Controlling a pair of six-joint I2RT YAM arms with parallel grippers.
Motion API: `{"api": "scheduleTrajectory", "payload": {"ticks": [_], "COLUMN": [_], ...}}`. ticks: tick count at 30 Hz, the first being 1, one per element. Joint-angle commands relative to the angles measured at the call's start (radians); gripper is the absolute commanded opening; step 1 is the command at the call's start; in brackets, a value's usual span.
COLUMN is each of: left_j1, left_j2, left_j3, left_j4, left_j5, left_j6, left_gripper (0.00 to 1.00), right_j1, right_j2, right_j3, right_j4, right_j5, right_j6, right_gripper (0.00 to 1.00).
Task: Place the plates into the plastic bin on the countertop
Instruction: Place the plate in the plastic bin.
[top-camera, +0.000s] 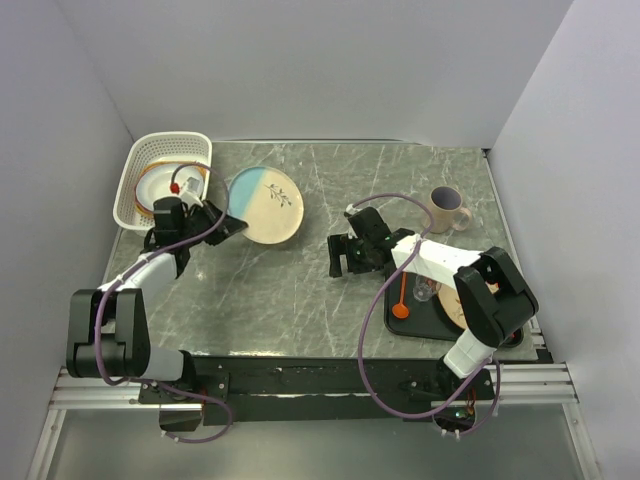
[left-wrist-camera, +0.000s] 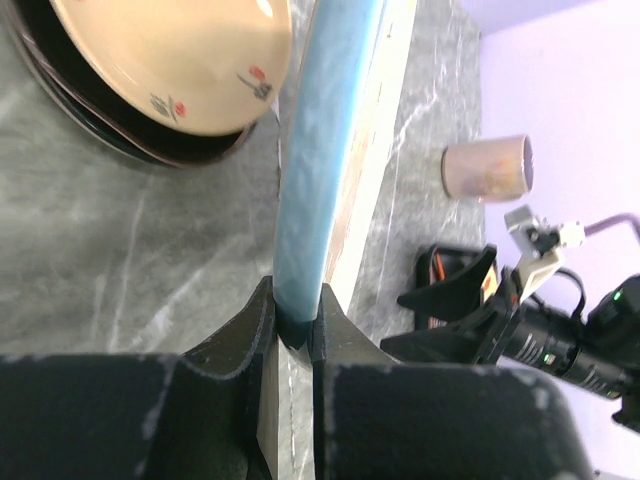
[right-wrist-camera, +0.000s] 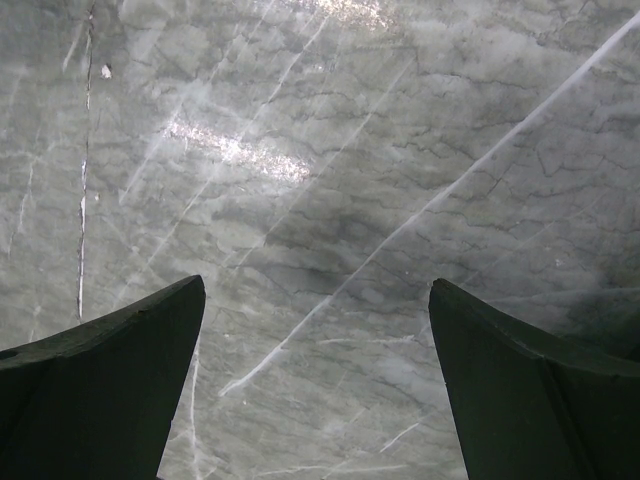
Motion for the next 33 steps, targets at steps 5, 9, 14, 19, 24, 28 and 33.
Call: {"api": "scheduleTrajectory", "payload": {"ticks": [5,9,14,19,24,28,33], "left_j1": [0.086,0.119,0.153,0.192,0.227,0.250,0.284], "left_j2": [-0.034,-0.024,-0.007,0.007,0.016,0.022,0.027], "left_j3": [0.058,0.069,0.086,0.089,0.090,0.086,0.071], "left_j4": [0.279,0.294,0.323,0.356,0.382,0.400,0.435], "left_j5": [0.076,0.065,0.057,0.050,0.039,0.030,0.019], "left_j6": [-0.099,-0.115,-0.147,-0.182,-0.207,-0.220,-0.248], "left_gripper": [0.01,0.01,0.01,0.01,0.01,0.01,0.01], "right_j1": [-0.006,-0.007,-0.012,-0.010,-0.015,-0.019,-0.025], "right_j2": [0.010,0.013,0.041,0.050,0.050,0.050,0.059], "right_j3": [-0.002,-0.004,0.007,0.010,0.013,0.011,0.017], "right_j4": [0.026,0.032,0.022,0.027,0.027,0.029,0.027], "right_j5": [0.012,0.021,0.020,0.021,0.025,0.023,0.017], "right_j6": [0.001,0.004,0.010,0.008,0.007,0.004,0.002], "right_gripper": [1.00,1.00,1.00,1.00,1.00,1.00,1.00]}}
